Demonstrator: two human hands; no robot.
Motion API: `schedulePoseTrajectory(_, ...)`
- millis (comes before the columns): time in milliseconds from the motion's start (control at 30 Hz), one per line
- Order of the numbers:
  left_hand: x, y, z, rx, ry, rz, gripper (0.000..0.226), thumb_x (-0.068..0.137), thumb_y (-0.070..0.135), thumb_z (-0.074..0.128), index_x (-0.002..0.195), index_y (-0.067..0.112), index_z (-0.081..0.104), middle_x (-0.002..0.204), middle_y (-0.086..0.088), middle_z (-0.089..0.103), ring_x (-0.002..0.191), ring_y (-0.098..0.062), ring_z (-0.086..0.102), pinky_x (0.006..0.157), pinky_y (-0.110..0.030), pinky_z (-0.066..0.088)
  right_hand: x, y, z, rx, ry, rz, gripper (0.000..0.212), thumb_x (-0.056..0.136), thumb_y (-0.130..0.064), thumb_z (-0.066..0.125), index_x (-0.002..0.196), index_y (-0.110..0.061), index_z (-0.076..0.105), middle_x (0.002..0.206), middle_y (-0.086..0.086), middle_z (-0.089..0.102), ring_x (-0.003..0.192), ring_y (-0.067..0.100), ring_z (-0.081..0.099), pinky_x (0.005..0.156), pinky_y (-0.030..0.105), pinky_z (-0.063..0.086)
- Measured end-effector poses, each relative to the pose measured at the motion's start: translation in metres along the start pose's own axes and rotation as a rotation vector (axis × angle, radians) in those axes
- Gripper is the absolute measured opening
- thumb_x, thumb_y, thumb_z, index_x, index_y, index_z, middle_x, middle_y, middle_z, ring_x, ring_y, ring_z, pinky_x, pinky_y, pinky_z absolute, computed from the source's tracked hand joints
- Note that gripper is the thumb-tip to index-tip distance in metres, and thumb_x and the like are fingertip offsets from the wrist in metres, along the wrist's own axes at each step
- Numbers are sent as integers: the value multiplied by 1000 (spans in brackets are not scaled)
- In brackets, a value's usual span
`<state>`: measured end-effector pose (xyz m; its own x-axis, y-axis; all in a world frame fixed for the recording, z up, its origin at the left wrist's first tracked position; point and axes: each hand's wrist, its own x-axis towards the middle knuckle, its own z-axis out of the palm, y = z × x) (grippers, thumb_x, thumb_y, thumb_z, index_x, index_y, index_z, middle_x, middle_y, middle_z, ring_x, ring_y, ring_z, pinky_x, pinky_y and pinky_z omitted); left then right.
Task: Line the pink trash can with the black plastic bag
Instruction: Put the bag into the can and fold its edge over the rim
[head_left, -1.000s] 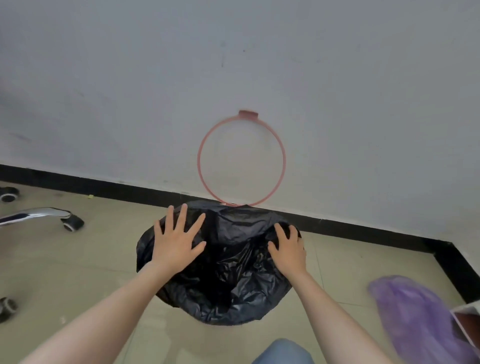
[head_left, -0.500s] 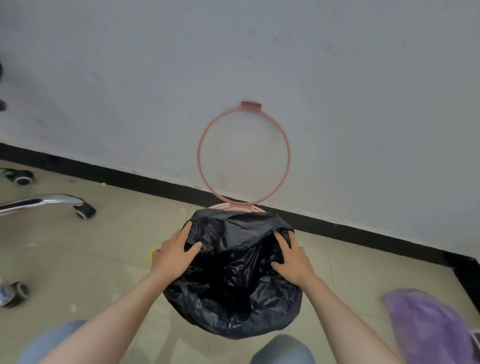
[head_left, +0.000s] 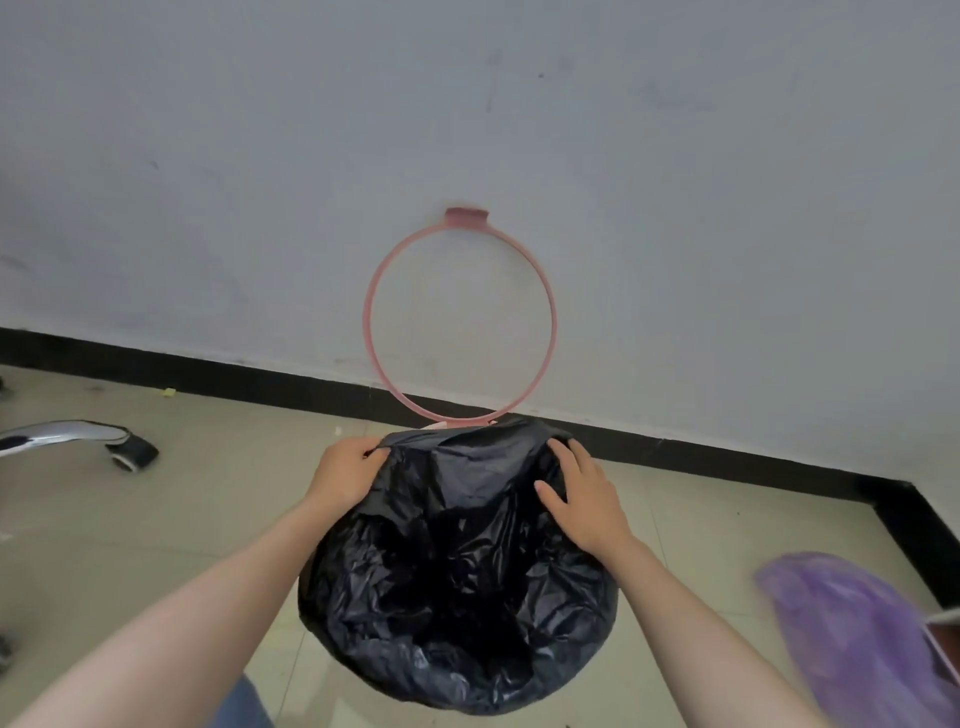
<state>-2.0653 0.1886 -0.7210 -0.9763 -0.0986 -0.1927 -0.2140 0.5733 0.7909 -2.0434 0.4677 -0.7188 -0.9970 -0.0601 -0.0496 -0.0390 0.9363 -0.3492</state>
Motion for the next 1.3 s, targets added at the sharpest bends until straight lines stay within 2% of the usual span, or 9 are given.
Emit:
schedulePoseTrajectory(100, 8, -4, -2, -244, 17, -129, 32, 94, 11, 47, 64, 6, 59, 78, -19, 60, 77, -25, 54, 68, -30, 33, 14, -6, -2, 93, -101, 24, 58, 95, -41, 45, 145, -34, 17, 156, 10, 16, 135, 32, 32, 109, 43, 33)
schedulePoseTrajectory(333, 19, -10, 3, -700, 52, -590, 13, 86, 5, 60, 96, -3, 60, 90, -18, 59, 84, -29, 54, 74, -34, 42, 32, -4, 3, 0, -285, 136, 55, 93, -52, 40, 142, -46, 15, 144, 17, 29, 123, 37, 43, 105, 46, 37)
schedulePoseTrajectory(433, 19, -9, -3, -610, 120, -484, 9, 87, 1, 56, 91, -3, 62, 89, -17, 61, 93, -30, 56, 80, -36, 45, 34, -6, -4, -5, -231, 125, 52, 93, -51, 42, 140, -44, 23, 144, 17, 27, 127, 38, 36, 107, 46, 35)
schedulePoseTrajectory(533, 16, -6, -2, -203, 224, -257, 35, 88, 8, 50, 122, 8, 56, 128, -17, 55, 120, -35, 47, 102, -45, 41, 35, -13, -9, -130, -71, 52, 51, 93, -51, 40, 141, -40, 26, 152, 14, 21, 135, 36, 24, 105, 46, 33)
schedulePoseTrajectory(700, -1, 11, 12, 266, 369, 140, 40, 87, 13, 48, 126, 14, 53, 143, -11, 41, 132, -30, 31, 103, -44, 31, 38, -24, 2, -213, -280, -3, 54, 94, -56, 33, 143, -39, 21, 157, 8, 9, 140, 33, 15, 112, 49, 27)
schedulePoseTrajectory(833, -5, 10, 30, 598, 41, 235, 52, 95, 33, 37, 142, 14, 29, 155, -4, 23, 143, -22, 18, 111, -40, 25, 41, -32, 7, -280, -283, 7, 54, 93, -58, 30, 143, -43, 14, 157, 12, 4, 140, 37, 14, 112, 50, 26)
schedulePoseTrajectory(967, 2, 11, 28, 384, -47, 115, 34, 95, 26, 39, 125, 11, 45, 127, -14, 56, 111, -31, 54, 86, -37, 45, 33, -27, 2, -137, -256, -32, 56, 94, -53, 37, 144, -42, 13, 157, 14, 1, 143, 35, 6, 116, 48, 16)
schedulePoseTrajectory(1167, 12, 9, 26, 296, 8, 149, 39, 95, 29, 44, 134, 26, 48, 130, -4, 61, 116, -28, 55, 89, -32, 46, 28, -20, 3, -242, -222, -110, 68, 92, -38, 51, 144, -43, 8, 157, 13, 5, 139, 36, 18, 109, 48, 29)
schedulePoseTrajectory(1300, 20, 8, 25, 158, 26, 66, 39, 97, 29, 38, 76, 12, 67, 83, -11, 69, 90, -33, 61, 70, -32, 41, 34, -21, 9, -262, -235, -45, 70, 88, -46, 50, 144, -42, 8, 155, 7, 10, 134, 36, 23, 102, 49, 32)
